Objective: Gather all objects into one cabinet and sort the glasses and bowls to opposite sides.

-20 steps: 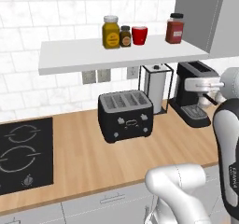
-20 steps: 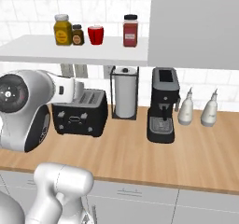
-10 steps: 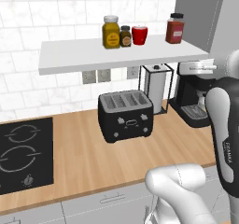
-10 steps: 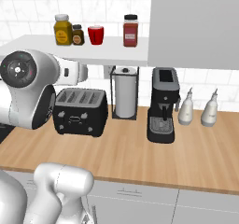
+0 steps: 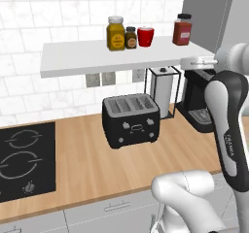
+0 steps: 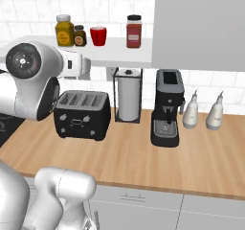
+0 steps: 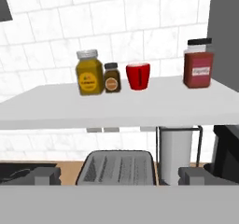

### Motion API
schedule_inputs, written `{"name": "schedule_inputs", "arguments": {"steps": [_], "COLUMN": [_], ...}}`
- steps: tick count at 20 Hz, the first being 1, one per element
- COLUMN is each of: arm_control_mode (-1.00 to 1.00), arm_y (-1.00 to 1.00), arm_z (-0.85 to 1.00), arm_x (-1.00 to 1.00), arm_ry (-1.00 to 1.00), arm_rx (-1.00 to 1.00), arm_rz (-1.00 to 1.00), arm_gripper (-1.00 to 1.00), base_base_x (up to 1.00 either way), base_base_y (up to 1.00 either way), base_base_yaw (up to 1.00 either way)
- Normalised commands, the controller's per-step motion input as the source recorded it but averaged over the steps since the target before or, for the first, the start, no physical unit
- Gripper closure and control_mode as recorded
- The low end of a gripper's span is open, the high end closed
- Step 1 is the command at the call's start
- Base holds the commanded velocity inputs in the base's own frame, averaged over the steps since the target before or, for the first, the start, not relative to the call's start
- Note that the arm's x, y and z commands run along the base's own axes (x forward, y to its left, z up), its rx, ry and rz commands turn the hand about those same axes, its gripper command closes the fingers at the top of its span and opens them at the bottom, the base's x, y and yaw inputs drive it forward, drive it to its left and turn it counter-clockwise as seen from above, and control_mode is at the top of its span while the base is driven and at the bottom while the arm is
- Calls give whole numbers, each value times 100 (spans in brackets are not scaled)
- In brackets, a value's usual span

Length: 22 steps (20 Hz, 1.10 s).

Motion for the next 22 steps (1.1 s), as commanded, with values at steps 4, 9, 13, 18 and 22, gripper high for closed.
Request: {"name": "schedule_inputs", "arguments": {"steps": [4, 9, 13, 18, 22], "arm_control_mode": [-100, -100, -100, -100, -100], "arm_y": [24, 0, 0, 0, -7], "arm_z": [0, 5, 13, 3, 0], "arm_x": [0, 28, 39, 57, 61], "arm_ry": [-12, -1, 0, 1, 7], "arm_rx": [-13, -1, 0, 0, 0], "arm_rz": [1, 0, 0, 0, 0], "arm_gripper": [-100, -100, -100, -100, -100], "base_base_x": [0, 0, 0, 0, 0], "base_base_y": [0, 0, 0, 0, 0], "base_base_yaw": [0, 0, 0, 0, 0]}}
